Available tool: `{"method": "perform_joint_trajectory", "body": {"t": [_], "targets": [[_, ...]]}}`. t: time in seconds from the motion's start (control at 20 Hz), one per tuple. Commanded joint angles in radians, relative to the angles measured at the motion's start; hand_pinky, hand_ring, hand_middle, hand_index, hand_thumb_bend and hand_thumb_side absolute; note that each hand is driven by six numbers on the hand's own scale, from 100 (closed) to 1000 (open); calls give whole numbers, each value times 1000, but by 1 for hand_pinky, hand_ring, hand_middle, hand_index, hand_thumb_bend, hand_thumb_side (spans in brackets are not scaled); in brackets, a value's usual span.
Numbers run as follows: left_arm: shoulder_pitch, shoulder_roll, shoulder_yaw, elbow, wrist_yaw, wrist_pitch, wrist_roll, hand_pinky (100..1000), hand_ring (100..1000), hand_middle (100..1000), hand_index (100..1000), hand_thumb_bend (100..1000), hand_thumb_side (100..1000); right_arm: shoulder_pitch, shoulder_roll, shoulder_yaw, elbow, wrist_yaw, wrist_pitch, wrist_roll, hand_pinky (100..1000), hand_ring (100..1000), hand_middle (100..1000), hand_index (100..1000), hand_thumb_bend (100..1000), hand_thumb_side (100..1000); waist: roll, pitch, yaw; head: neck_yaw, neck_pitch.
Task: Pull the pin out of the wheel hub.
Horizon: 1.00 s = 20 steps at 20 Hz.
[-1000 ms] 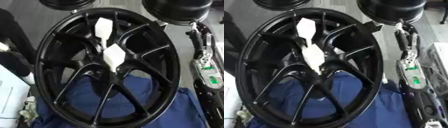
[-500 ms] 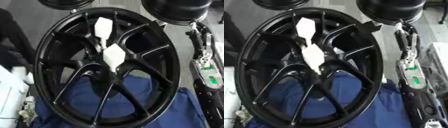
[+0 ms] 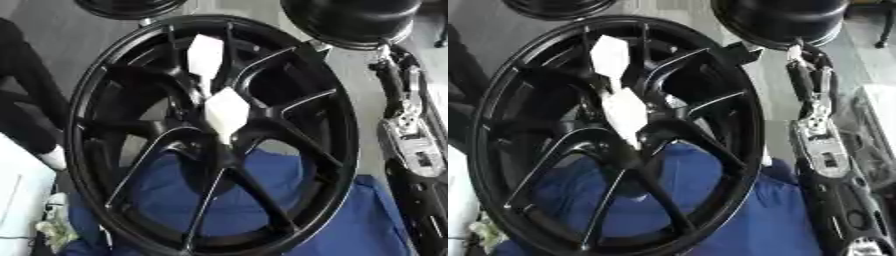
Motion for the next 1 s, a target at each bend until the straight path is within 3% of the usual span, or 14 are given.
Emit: {"method": "perform_joint_trajectory", "body": {"t": [0.05, 0.3, 0.5, 1.0], "targets": [[8, -83, 46, 1, 57, -81, 135, 633, 634, 548, 644, 100, 752, -17, -10, -5, -20, -7, -3, -1, 844, 688, 723, 826, 181, 598, 1, -21, 0, 1, -8], [47, -199, 80, 55, 52, -241, 316, 648, 689, 613, 691, 100, 835, -19, -7, -7, -21, -11, -6, -9, 844, 687, 722, 826, 178, 597, -7, -20, 1, 6, -9], [69, -245, 79, 108, 56, -329, 358, 656, 700, 625, 703, 119, 868, -21, -4, -7, -21, -14, -7, -16, 844, 687, 721, 826, 178, 597, -11, -20, 0, 13, -10], [111, -293, 89, 187, 55, -438, 368, 655, 686, 615, 702, 117, 874, -25, 1, -7, -22, -17, -7, -24, 844, 686, 719, 825, 178, 598, -20, -16, -2, 12, -10]]}}
